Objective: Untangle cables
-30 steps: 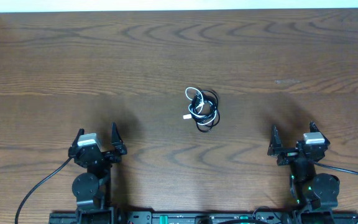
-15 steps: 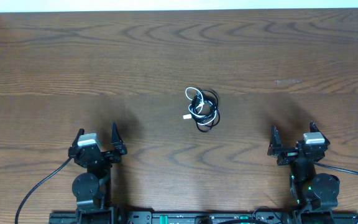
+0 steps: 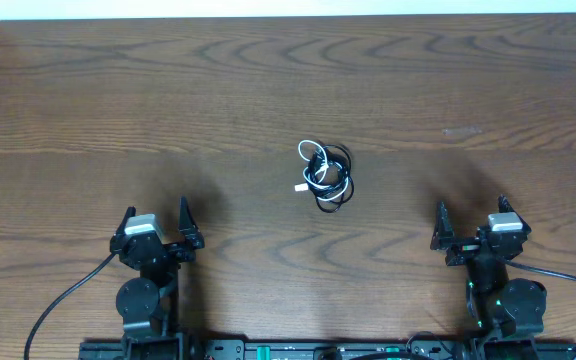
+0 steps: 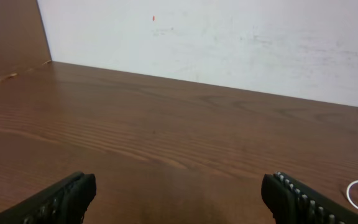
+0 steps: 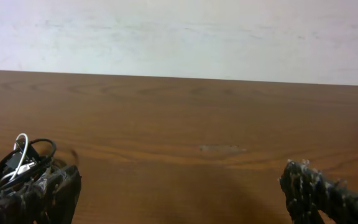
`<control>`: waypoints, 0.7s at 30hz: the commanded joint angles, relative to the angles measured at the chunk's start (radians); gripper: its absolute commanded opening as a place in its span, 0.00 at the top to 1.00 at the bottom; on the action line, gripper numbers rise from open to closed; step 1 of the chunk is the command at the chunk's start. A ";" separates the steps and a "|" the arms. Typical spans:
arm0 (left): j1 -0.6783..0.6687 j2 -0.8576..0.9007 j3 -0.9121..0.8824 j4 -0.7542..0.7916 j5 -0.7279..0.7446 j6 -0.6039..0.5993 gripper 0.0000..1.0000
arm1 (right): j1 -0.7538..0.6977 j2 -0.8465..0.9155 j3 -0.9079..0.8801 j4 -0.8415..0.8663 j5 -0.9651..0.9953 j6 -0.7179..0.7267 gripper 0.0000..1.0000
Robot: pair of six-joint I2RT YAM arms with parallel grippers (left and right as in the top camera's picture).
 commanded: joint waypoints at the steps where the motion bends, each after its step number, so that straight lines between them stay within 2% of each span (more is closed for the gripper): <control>1: 0.001 -0.005 -0.005 -0.055 -0.014 0.007 0.10 | -0.006 -0.006 -0.001 0.002 0.005 0.014 0.01; 7: 0.001 0.006 0.037 -0.104 -0.014 -0.002 0.09 | -0.006 -0.001 0.018 -0.017 0.005 0.014 0.01; 12: 0.001 0.068 0.079 -0.104 -0.014 -0.082 0.10 | -0.006 0.045 0.076 -0.092 0.041 0.013 0.01; 17: 0.001 0.208 0.170 -0.109 -0.002 -0.114 0.10 | -0.006 0.158 0.161 -0.154 0.051 0.013 0.01; 21: 0.001 0.351 0.285 -0.174 -0.002 -0.120 0.10 | -0.006 0.294 0.243 -0.170 0.050 0.014 0.01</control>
